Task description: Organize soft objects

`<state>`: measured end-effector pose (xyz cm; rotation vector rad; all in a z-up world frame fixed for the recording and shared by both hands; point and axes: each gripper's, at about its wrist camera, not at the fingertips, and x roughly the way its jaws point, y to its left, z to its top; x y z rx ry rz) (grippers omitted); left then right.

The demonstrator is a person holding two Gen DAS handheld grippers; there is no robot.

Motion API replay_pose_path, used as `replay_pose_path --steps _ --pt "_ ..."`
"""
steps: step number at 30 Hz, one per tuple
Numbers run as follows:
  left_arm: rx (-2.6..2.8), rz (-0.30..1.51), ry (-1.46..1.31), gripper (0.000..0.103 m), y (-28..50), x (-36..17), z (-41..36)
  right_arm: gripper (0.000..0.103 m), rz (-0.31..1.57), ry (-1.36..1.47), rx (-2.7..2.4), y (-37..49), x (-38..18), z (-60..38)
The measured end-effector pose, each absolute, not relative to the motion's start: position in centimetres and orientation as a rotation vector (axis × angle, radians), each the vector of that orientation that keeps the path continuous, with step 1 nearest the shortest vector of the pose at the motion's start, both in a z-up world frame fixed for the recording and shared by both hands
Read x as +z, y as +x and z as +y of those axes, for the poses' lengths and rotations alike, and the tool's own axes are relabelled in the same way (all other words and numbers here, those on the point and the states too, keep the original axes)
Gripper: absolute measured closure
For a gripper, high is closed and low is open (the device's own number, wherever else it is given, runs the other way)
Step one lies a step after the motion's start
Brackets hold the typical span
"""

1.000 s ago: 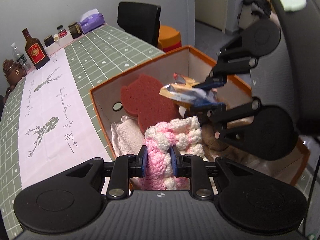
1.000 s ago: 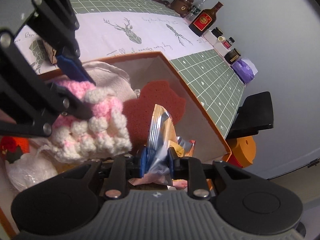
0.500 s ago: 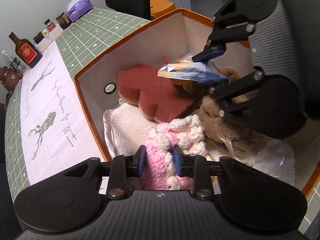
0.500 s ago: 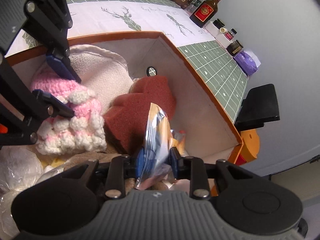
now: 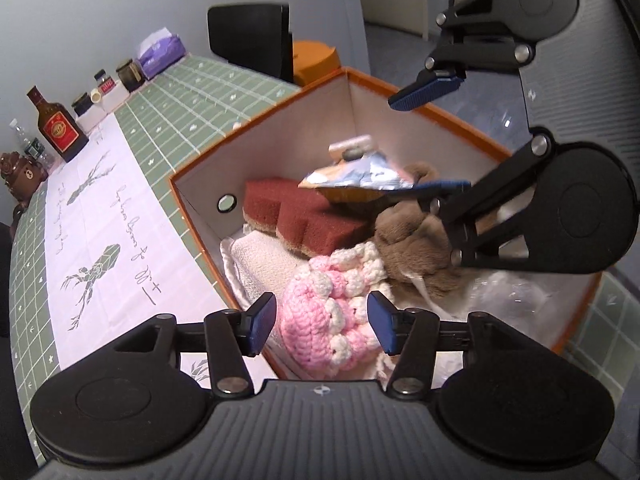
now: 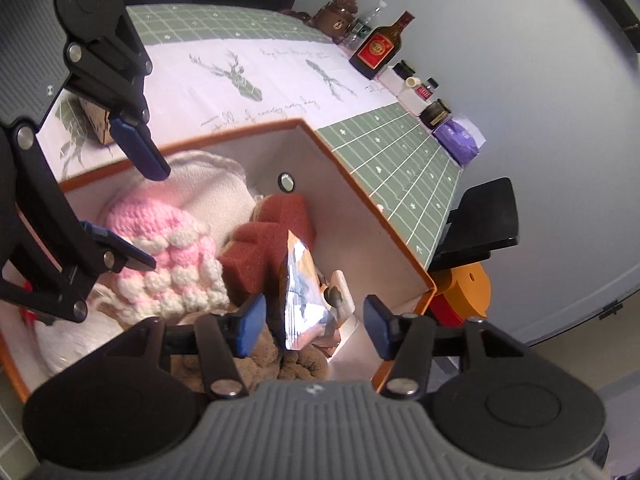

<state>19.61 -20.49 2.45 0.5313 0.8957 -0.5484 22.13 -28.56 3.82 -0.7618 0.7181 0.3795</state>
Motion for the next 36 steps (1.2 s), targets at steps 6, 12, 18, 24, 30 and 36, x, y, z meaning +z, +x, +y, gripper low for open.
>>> replay_pose_path --steps 6,12,18,24,30,36 --pt "-0.568 0.802 0.446 0.040 17.6 5.2 -17.7 0.038 0.689 -0.697 0.299 19.8 6.7 -27.0" --pt "-0.533 0.631 0.325 0.040 14.9 8.5 -12.8 0.028 0.642 -0.526 0.246 16.9 10.0 -25.0" --pt "-0.463 0.451 0.220 0.040 11.3 10.2 -7.7 0.028 0.558 -0.356 0.188 12.8 11.5 -22.3" --pt "-0.334 0.287 0.174 0.039 7.5 10.0 -3.9 0.022 0.425 -0.207 0.158 7.1 11.1 -19.3" --pt "-0.224 0.181 0.188 0.034 3.6 8.1 -1.9 0.013 0.298 -0.132 0.095 1.9 8.8 -15.7" --pt "-0.180 0.217 0.149 0.017 1.9 6.2 0.1 0.009 0.318 -0.084 0.044 -0.3 6.3 -13.2"
